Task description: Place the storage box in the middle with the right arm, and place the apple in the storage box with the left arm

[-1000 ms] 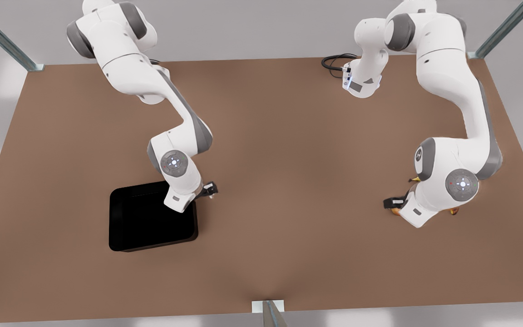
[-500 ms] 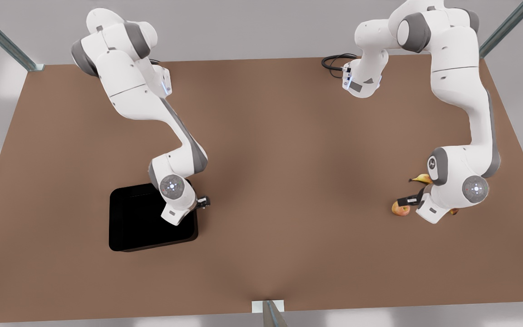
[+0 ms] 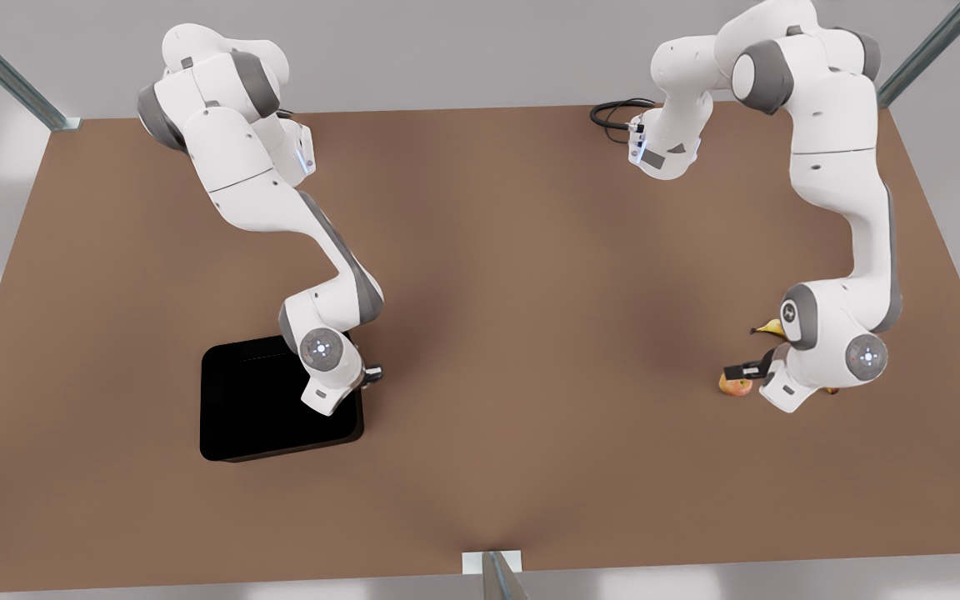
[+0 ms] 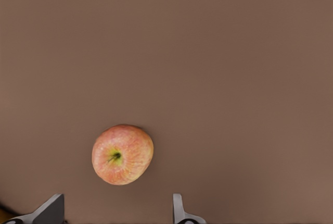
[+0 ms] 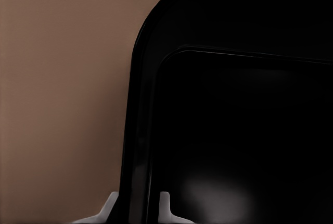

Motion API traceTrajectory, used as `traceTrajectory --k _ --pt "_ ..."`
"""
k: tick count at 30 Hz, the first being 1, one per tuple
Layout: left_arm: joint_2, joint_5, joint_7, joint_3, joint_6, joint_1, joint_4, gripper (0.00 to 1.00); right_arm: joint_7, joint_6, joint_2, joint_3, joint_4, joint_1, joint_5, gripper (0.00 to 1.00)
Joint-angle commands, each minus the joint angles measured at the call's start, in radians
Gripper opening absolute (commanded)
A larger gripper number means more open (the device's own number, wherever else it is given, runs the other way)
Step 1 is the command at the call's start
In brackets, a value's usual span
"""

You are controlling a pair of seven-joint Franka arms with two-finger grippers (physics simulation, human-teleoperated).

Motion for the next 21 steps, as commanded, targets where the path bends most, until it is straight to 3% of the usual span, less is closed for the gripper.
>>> traceTrajectory --k 1,16,21 --pt "0.003 0.0 0.004 0.0 0.007 0.0 0.0 1.0 0.0 0.0 0.0 0.0 0.0 0.0 0.0 0.21" --pt "0.066 0.002 0.061 0.006 0.05 0.006 0.002 1.0 0.009 0.001 -0.104 -0.011 0.006 0.046 0.008 0.21" --pt "0.084 0.0 0.059 0.006 0.073 0.003 0.002 1.0 0.288 -0.002 -0.126 -0.011 0.014 0.181 0.006 0.21"
